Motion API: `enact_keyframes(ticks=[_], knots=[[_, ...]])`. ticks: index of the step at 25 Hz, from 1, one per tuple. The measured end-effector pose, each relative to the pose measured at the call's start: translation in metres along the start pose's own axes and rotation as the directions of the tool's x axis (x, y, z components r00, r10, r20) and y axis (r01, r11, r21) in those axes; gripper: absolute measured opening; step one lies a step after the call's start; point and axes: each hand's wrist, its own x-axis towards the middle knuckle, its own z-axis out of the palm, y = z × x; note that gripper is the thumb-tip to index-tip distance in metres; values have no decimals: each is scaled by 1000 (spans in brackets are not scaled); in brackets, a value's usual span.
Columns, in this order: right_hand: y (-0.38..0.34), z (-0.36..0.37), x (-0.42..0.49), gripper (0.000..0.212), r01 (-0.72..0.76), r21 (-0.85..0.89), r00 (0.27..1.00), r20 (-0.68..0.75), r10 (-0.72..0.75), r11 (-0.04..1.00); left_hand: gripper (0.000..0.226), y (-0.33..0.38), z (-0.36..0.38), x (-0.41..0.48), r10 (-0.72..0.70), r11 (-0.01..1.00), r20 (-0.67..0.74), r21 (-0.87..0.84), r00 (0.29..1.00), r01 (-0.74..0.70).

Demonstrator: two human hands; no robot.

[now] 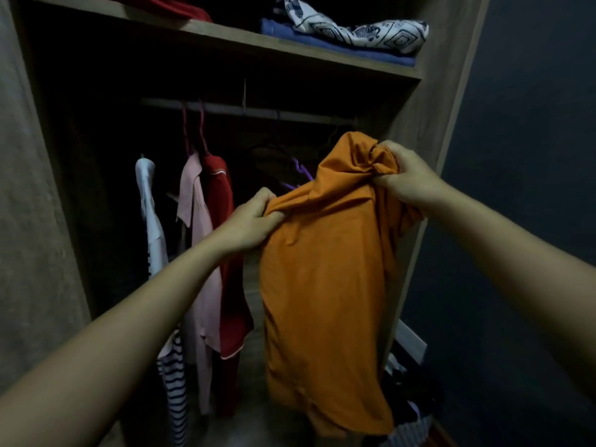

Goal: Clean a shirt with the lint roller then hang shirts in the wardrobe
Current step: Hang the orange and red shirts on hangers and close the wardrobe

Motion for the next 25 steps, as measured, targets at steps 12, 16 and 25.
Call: enact_keyframes(ticks=[12,16,25], knots=[[14,-3,10,32,-110,178,961,-233,151,978,15,-33,24,-19,-188,957,207,-182,960,227],[22,-5,12,30,-141,191,941,-281,192,971,17,-38,23,-14,-129,986,-6,-106,992,128],[13,-5,7,26,-170,-33,961,-228,158,985,41,-26,17,-7,-12,963,-317,250,948,96]])
